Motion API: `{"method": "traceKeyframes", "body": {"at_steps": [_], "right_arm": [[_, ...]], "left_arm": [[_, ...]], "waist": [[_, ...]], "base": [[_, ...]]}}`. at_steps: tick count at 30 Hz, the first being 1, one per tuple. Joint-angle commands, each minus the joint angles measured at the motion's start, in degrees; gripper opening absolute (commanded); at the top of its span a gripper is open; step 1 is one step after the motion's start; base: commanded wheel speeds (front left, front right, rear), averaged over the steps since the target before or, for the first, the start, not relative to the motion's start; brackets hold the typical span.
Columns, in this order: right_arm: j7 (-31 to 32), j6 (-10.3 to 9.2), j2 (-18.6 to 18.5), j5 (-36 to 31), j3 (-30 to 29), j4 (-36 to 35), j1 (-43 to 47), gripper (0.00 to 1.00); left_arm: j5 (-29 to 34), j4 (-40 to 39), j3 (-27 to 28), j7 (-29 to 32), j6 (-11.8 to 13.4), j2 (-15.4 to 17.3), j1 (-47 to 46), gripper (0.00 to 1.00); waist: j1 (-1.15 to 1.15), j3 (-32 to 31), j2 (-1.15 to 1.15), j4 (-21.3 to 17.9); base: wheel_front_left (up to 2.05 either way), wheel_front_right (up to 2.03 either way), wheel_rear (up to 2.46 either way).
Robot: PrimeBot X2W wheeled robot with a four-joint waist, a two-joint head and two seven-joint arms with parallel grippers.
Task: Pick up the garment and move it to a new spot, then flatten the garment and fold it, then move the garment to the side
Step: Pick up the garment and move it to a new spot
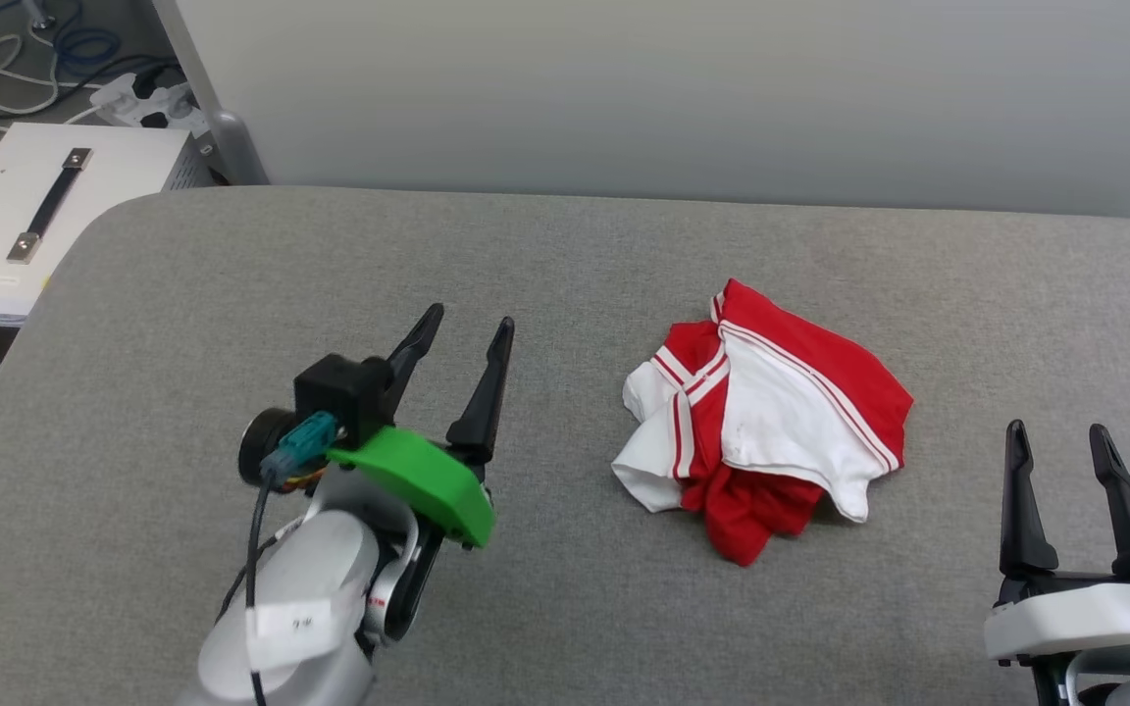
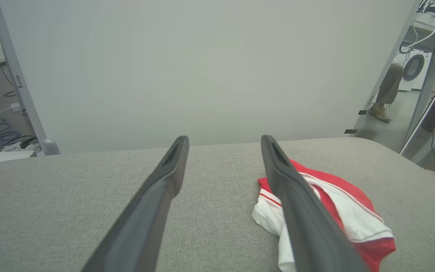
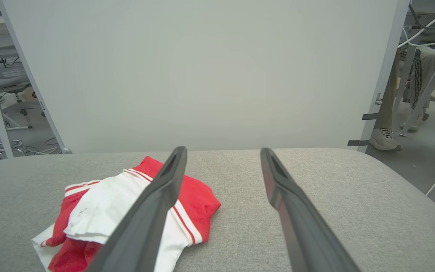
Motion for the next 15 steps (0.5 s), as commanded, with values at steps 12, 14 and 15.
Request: {"method": "traceKeyframes", "body": {"at_steps": [12, 14, 15], "right_arm": [[-0.27, -0.08, -0.1, 0.31, 1.54, 0.42, 1.98, 1.0], [-0.27, -0.08, -0.1, 0.39, 1.72, 0.56, 2.08, 1.0], [-0.27, -0.08, -0.1, 0.41, 1.79, 0.58, 2.09, 1.0]], "left_arm": [[14.85, -15.34, 19.74, -0.33, -3.82, -7.04, 22.46, 1.0], [15.91, -15.46, 21.41, -0.33, -4.7, -8.24, 23.37, 1.0], [16.48, -15.51, 22.12, -0.33, -5.2, -8.75, 23.66, 1.0]], "waist": [[0.0, -1.64, 0.0, 0.64], [0.0, -1.72, 0.0, 0.51], [0.0, -1.67, 0.0, 0.47]], "base": [[0.0, 0.0, 0.0], [0.0, 0.0, 0.0], [0.0, 0.0, 0.0]]}}
